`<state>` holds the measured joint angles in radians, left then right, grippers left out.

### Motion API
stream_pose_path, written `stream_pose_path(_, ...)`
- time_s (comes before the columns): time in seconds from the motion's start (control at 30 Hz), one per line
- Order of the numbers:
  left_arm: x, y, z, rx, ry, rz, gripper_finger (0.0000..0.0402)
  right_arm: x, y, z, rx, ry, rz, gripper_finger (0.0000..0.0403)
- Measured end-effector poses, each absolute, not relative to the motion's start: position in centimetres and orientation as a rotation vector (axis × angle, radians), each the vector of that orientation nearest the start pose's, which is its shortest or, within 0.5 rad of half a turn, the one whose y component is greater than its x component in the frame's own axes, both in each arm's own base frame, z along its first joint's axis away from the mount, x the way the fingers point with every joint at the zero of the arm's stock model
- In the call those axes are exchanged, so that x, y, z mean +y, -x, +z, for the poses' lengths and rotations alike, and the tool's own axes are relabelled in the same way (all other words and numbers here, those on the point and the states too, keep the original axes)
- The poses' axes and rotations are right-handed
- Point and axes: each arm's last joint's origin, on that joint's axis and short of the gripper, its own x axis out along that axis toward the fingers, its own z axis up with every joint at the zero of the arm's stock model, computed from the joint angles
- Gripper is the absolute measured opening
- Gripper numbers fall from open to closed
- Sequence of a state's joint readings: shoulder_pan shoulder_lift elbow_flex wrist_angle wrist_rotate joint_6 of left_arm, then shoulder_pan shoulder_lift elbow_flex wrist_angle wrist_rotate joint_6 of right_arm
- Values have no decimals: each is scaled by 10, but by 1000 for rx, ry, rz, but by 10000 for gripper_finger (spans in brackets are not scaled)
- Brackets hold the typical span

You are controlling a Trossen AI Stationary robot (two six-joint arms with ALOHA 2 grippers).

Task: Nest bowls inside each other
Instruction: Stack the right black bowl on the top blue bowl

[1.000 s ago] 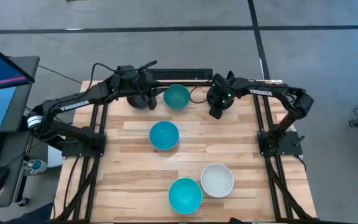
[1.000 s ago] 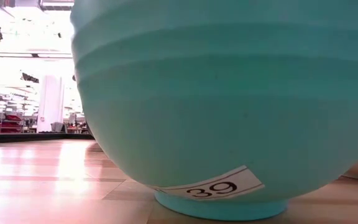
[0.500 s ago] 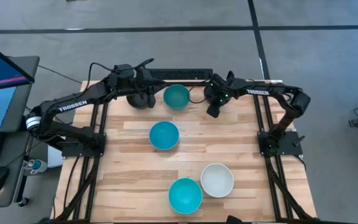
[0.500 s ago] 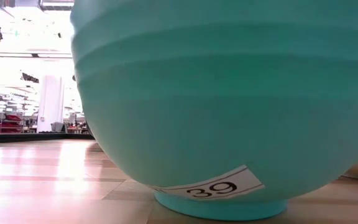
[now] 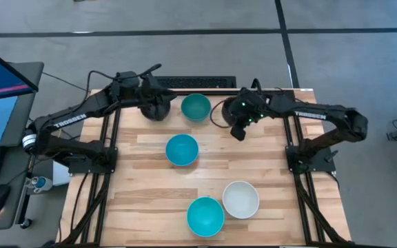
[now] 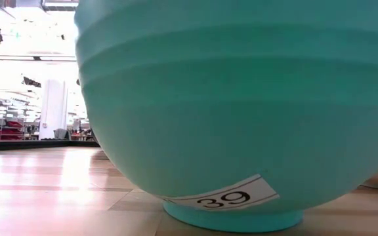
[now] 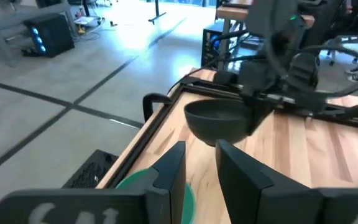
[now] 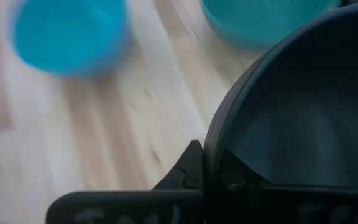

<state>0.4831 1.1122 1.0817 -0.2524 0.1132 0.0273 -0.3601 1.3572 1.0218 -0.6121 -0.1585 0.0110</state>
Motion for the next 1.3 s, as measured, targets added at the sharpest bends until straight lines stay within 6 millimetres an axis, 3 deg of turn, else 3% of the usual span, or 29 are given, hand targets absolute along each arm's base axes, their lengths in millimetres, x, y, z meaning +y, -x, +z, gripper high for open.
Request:
stream_pose_path(0.2,100,-192,380,249,35,448,80,-48,-284,274,728,-264,-82,12)
stream_pose_path(0.43,89,-167,384,278,58,517,80,-5,-342,275,757,-108,-3,12)
stream_pose_path(0.6,85,-159,388,249,109,528,80,8,-390,275,769,-28,58,12)
stream_pose_path(0.77,82,-153,397,169,93,528,80,16,-423,274,841,33,99,12)
stream_pose_path(1.07,79,-146,394,220,72,545,80,40,-454,233,989,23,217,12)
stream_pose_path(1.3,79,-146,394,230,51,551,80,49,-455,222,1034,33,236,12)
